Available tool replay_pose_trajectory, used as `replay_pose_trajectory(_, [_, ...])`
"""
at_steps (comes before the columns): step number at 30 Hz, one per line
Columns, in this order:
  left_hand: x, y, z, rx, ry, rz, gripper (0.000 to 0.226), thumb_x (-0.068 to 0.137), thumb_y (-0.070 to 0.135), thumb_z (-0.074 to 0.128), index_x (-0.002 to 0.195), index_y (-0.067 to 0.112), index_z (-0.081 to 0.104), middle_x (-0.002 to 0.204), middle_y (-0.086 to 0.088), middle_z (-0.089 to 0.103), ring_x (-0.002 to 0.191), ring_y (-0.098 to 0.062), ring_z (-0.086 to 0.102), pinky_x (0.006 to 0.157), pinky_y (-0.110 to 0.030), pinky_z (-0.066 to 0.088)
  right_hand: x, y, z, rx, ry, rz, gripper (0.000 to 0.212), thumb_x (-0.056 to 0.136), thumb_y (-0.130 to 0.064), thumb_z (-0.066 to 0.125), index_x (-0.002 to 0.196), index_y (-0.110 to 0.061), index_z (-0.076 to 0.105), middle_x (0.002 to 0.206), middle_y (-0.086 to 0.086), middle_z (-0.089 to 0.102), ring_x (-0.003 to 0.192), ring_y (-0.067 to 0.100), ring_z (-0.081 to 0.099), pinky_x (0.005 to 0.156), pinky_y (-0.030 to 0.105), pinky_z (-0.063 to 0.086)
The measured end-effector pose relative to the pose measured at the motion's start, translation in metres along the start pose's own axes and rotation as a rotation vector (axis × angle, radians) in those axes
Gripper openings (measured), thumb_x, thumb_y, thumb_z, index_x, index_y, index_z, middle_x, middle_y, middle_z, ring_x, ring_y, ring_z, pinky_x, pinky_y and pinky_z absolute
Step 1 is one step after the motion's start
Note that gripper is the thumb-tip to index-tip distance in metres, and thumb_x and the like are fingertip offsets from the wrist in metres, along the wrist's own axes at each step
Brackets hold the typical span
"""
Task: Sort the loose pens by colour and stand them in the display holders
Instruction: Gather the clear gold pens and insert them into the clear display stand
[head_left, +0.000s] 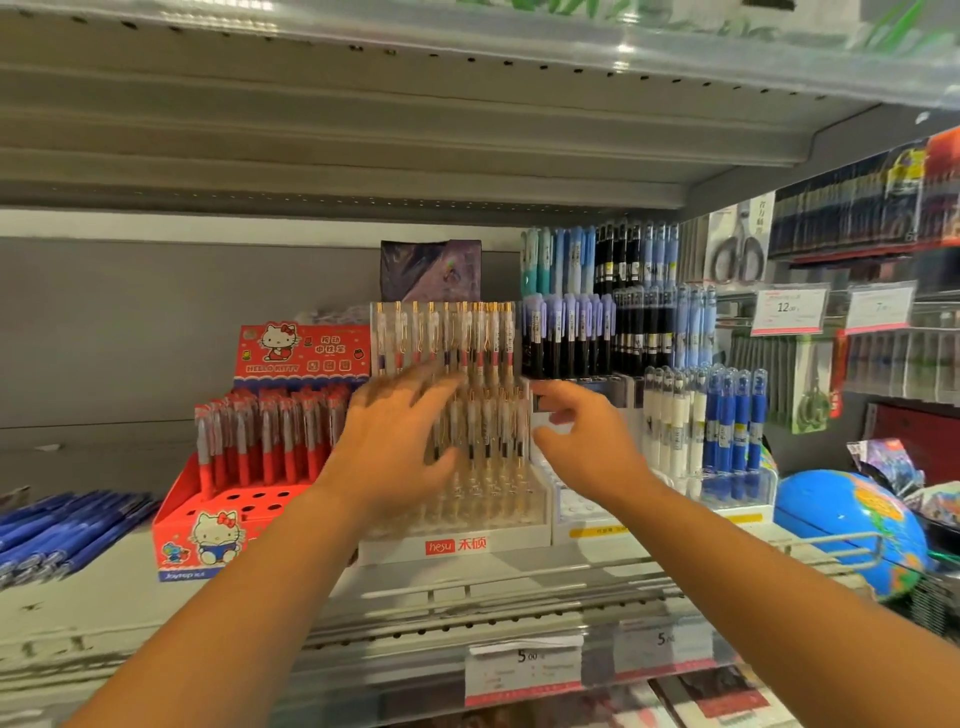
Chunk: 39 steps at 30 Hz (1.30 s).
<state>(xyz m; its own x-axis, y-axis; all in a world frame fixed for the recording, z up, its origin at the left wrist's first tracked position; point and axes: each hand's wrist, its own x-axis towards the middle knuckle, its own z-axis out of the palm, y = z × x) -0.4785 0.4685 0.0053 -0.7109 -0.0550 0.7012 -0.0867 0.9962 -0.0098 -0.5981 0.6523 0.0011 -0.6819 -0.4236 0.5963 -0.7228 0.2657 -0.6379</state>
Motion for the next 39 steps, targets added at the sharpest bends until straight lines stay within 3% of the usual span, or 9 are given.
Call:
replay_pose_trajectory(3, [-0.021, -0.01, -0.017, -0.273, 0.152, -0.097, 0.053, 0.087, 0.033, 0.064, 0.137, 0.03, 0.047, 0.137, 0.009, 0.047, 0.127, -0.011, 0.045, 0.109, -0.044, 0.035, -0.02, -0.014, 0.007, 0.143, 0.016, -0.067, 0.036, 0.091, -0.011, 0.062, 0.123, -0.029, 0.064, 0.111, -0.015, 0.064, 0.099, -0.001, 0.058, 0.082, 0.017, 0.047])
replay_pose_trajectory(5, [-0.038, -0.018, -0.029, -0.389, 0.153, -0.151, 0.042, 0.088, 0.026, 0.067, 0.128, 0.029, 0.054, 0.125, 0.015, 0.05, 0.117, -0.006, 0.05, 0.101, -0.034, 0.042, -0.029, -0.028, 0.017, 0.215, -0.113, -0.087, 0.032, 0.091, -0.011, 0.064, 0.118, -0.028, 0.067, 0.105, -0.013, 0.068, 0.095, -0.003, 0.061, 0.077, 0.01, 0.047])
replay_pose_trajectory(10, [-0.085, -0.044, -0.062, -0.389, 0.022, -0.299, 0.035, 0.088, 0.024, 0.068, 0.121, 0.031, 0.059, 0.118, 0.017, 0.055, 0.109, -0.002, 0.054, 0.087, -0.012, 0.037, -0.038, -0.068, 0.054, 0.279, -0.379, -0.094, 0.029, 0.091, -0.016, 0.067, 0.119, -0.024, 0.067, 0.108, -0.009, 0.07, 0.099, -0.001, 0.064, 0.078, 0.009, 0.049])
replay_pose_trajectory(15, [-0.135, -0.076, -0.1, -0.35, -0.039, -0.514, 0.032, 0.088, 0.022, 0.069, 0.119, 0.026, 0.062, 0.118, 0.01, 0.06, 0.109, -0.007, 0.057, 0.094, -0.026, 0.044, -0.037, -0.104, 0.096, 0.338, -0.473, -0.114, 0.03, 0.092, -0.015, 0.066, 0.122, -0.016, 0.066, 0.107, -0.006, 0.069, 0.096, 0.001, 0.063, 0.071, 0.005, 0.048])
replay_pose_trajectory(20, [-0.174, -0.11, -0.138, -0.281, -0.07, -0.666, 0.026, 0.087, 0.022, 0.07, 0.11, 0.03, 0.06, 0.113, 0.008, 0.062, 0.104, -0.01, 0.059, 0.085, -0.022, 0.042, -0.042, -0.14, 0.144, 0.366, -0.57, -0.14, 0.027, 0.09, -0.019, 0.069, 0.117, -0.02, 0.067, 0.093, -0.013, 0.066, 0.063, -0.013, 0.059, 0.05, 0.004, 0.041])
replay_pose_trajectory(25, [-0.2, -0.151, -0.166, -0.271, -0.055, -0.758, 0.026, 0.088, 0.023, 0.069, 0.113, 0.024, 0.063, 0.107, 0.01, 0.063, 0.095, -0.005, 0.06, 0.062, -0.011, 0.044, -0.048, -0.182, 0.197, 0.352, -0.631, -0.146, 0.027, 0.091, -0.008, 0.065, 0.118, -0.006, 0.066, 0.091, 0.005, 0.07, 0.062, 0.004, 0.059, 0.045, 0.011, 0.042])
replay_pose_trajectory(27, [-0.207, -0.174, -0.175, -0.267, -0.055, -0.791, 0.027, 0.089, 0.023, 0.068, 0.115, 0.021, 0.064, 0.109, 0.006, 0.065, 0.098, -0.01, 0.063, 0.068, -0.02, 0.051, -0.045, -0.201, 0.221, 0.338, -0.644, -0.165, 0.027, 0.091, -0.009, 0.066, 0.117, -0.006, 0.065, 0.089, 0.003, 0.069, 0.06, -0.003, 0.059, 0.049, 0.01, 0.042])
replay_pose_trajectory(30, [-0.214, -0.216, -0.187, -0.257, -0.067, -0.819, 0.027, 0.09, 0.024, 0.067, 0.117, 0.018, 0.064, 0.111, 0.001, 0.066, 0.099, -0.016, 0.064, 0.08, -0.028, 0.05, -0.038, -0.228, 0.261, 0.304, -0.64, -0.194, 0.027, 0.089, -0.014, 0.069, 0.115, -0.01, 0.068, 0.103, 0.005, 0.07, 0.086, 0.01, 0.063, 0.071, 0.02, 0.048])
replay_pose_trajectory(39, [-0.223, -0.354, -0.209, -0.278, -0.203, -0.796, 0.022, 0.087, 0.036, 0.067, 0.107, 0.03, 0.059, 0.11, 0.006, 0.063, 0.091, -0.011, 0.06, 0.066, -0.026, 0.045, -0.007, -0.297, 0.366, 0.187, -0.666, -0.178, 0.009, 0.089, -0.026, 0.069, 0.098, -0.026, 0.068, 0.094, -0.008, 0.069, 0.085, 0.009, 0.065, 0.065, 0.023, 0.044])
